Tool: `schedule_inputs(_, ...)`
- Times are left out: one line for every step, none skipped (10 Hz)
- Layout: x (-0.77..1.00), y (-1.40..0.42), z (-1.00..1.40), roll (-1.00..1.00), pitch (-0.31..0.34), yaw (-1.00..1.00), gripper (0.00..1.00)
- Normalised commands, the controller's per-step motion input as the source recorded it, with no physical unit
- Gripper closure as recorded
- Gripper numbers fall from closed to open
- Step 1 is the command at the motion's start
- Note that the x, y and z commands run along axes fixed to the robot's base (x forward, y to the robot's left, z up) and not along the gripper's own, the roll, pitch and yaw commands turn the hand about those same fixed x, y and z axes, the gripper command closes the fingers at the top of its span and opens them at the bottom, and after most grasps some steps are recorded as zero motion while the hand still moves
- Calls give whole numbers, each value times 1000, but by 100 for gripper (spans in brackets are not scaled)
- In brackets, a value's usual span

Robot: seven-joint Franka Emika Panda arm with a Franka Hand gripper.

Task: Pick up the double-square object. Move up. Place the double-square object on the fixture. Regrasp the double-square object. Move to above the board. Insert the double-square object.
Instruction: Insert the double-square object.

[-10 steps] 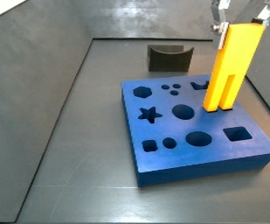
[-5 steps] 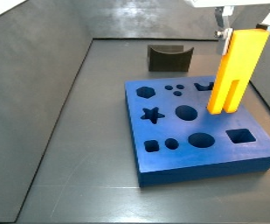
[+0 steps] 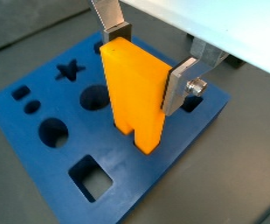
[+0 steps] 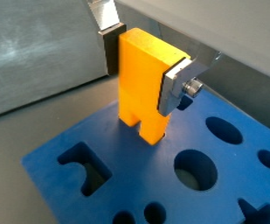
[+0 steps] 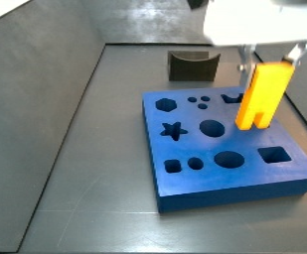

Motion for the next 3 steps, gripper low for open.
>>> schedule_inputs(20, -100, -326, 140, 0, 0, 100)
schedule_inputs(0, 9, 0, -29, 0, 0, 100)
schedule_inputs(0, 0, 0, 0, 0, 0, 100)
